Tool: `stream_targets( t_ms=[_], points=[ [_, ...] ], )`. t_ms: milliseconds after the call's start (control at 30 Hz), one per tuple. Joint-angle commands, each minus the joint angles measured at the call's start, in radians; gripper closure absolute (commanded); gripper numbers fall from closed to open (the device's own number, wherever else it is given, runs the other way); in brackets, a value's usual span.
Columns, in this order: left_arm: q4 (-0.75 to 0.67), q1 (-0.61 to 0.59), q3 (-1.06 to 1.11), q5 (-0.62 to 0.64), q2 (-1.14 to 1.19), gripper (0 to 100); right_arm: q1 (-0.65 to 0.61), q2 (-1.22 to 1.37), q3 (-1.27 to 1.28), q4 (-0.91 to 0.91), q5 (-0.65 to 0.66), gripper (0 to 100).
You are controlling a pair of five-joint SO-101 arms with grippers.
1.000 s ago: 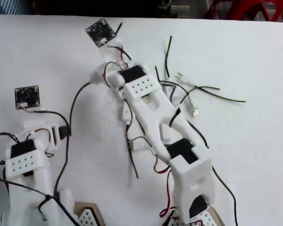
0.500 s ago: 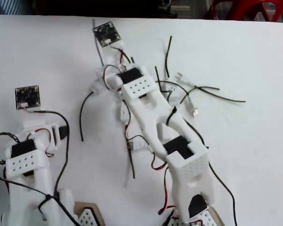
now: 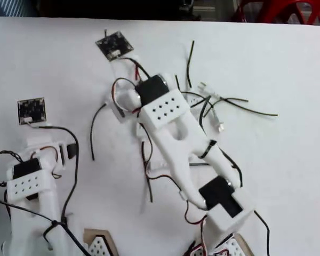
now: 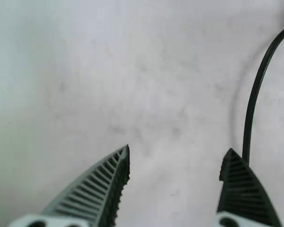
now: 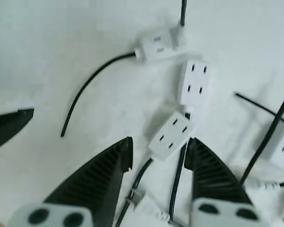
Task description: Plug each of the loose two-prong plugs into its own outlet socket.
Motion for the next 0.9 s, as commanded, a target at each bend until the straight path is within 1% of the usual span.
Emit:
stream_targets(
  t_ms=[0, 100, 267, 433, 533, 633, 733, 800, 867],
  points=[
    [-0.023, -0.005, -0.003, 0.003, -0.035, 70, 0.028, -0.099, -0.041, 0.179, -0.006, 82.9],
    [-0.023, -0.005, -0.003, 0.002, -0.035, 70, 0.081, -0.156, -0.038, 0.275, -0.006, 82.9],
    [-0.023, -0.004, -0.003, 0.002, -0.035, 70, 0.246, -0.269, 0.084, 0.269, -0.006, 83.0],
    [-0.023, -0.004, -0.003, 0.002, -0.035, 70, 0.328, -0.344, 0.302, 0.263, -0.006, 83.0],
    [-0.023, -0.004, -0.003, 0.002, -0.035, 70, 0.389, -0.36, 0.42, 0.165, -0.006, 83.0],
    [-0.023, -0.004, -0.003, 0.002, -0.035, 70, 0.479, -0.344, 0.535, -0.031, 0.005, 83.0],
    [-0.023, -0.004, -0.002, 0.002, -0.035, 70, 0.541, -0.297, 0.614, -0.203, 0.132, 83.0],
    [-0.023, -0.004, -0.002, 0.002, -0.035, 70, 0.57, -0.246, 0.608, -0.232, 0.192, 83.0],
    [-0.023, -0.004, -0.002, 0.002, -0.035, 70, 0.59, -0.189, 0.566, -0.231, 0.195, 82.9]
  ],
)
